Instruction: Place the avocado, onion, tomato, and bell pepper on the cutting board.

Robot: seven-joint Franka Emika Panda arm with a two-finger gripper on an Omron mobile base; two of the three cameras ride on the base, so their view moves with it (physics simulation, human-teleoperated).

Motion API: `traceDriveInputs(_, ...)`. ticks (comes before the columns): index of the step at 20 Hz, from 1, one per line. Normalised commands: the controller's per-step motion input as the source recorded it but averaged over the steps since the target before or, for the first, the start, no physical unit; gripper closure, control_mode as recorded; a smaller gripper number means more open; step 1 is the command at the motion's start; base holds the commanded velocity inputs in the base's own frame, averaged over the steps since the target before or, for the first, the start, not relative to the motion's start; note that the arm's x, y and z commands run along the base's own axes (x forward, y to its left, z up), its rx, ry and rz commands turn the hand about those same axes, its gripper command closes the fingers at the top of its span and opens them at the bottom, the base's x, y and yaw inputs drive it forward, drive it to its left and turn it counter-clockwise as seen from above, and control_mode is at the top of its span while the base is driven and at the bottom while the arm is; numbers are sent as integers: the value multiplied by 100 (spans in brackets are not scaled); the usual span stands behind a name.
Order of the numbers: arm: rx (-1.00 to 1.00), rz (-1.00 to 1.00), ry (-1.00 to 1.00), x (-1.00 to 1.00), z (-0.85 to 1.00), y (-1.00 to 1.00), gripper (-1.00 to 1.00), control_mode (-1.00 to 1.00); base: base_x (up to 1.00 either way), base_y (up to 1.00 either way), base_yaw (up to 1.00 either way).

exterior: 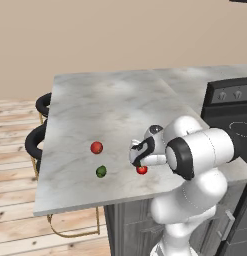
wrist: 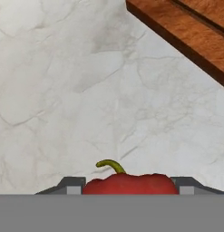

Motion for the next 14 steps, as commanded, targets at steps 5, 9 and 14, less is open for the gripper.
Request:
traceDriveInputs(5, 0, 0, 0, -8, 22, -11, 100, -100, 0, 0, 0)
traceDriveInputs(9, 0, 0, 0, -3, 56, -29, 100, -100, 0, 0, 0)
traceDriveInputs(14, 0, 0, 0, 0, 54, -40, 100, -100, 0, 0, 0)
